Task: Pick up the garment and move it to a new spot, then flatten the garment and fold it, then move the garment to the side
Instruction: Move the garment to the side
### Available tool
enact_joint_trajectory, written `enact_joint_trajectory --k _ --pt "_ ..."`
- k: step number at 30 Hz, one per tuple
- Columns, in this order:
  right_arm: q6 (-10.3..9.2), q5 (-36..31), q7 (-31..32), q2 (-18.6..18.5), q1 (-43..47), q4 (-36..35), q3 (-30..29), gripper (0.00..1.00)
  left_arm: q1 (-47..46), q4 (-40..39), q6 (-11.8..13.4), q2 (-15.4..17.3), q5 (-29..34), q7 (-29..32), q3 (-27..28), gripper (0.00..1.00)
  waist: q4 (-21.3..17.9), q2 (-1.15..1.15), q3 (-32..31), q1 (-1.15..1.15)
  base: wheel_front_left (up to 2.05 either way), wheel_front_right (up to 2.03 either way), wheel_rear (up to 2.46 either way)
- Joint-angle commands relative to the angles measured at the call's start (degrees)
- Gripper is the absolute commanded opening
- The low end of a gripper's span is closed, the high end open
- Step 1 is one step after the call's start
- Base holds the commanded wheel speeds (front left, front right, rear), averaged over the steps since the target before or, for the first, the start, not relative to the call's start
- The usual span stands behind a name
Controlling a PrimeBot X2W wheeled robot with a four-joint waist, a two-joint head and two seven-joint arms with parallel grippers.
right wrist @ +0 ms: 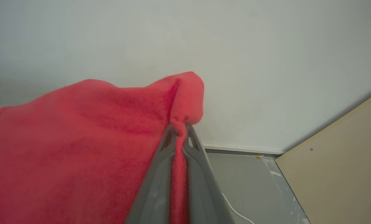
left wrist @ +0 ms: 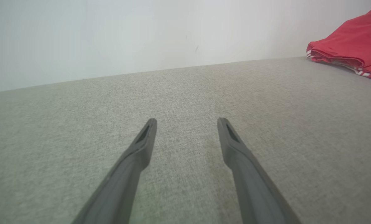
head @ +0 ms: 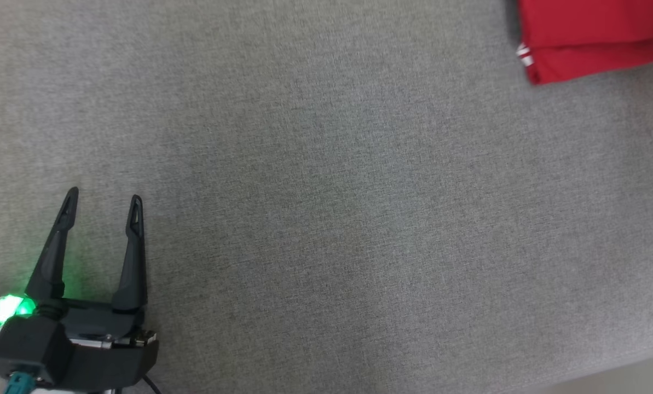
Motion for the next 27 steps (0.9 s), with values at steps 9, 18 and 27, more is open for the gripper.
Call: enact_joint_trajectory --k 9,18,27 --pt "-0.16 -1.24 3.14 -5.44 -1.99 1.12 1.61 0.0 -1.02 -1.1 0.08 0.37 0.92 -0.15 0.06 1.0 0.31 -0.01 2.21 0.0 0.0 0.0 0.0" --pt "-0.16 -3.94 3.03 -5.78 -3.03 4.13 0.88 1.0 -1.73 -1.61 0.11 0.58 1.03 -0.11 0.79 1.0 0.59 -0.01 2.67 0.0 0.0 0.0 0.0" --pt "-0.16 -5.0 -2.87 -1.97 -2.46 2.1 -0.81 1.0 0.17 -0.42 0.33 -1.83 -0.19 -0.15 1.32 1.0 1.35 -0.01 -3.57 0.0 0.0 0.0 0.0"
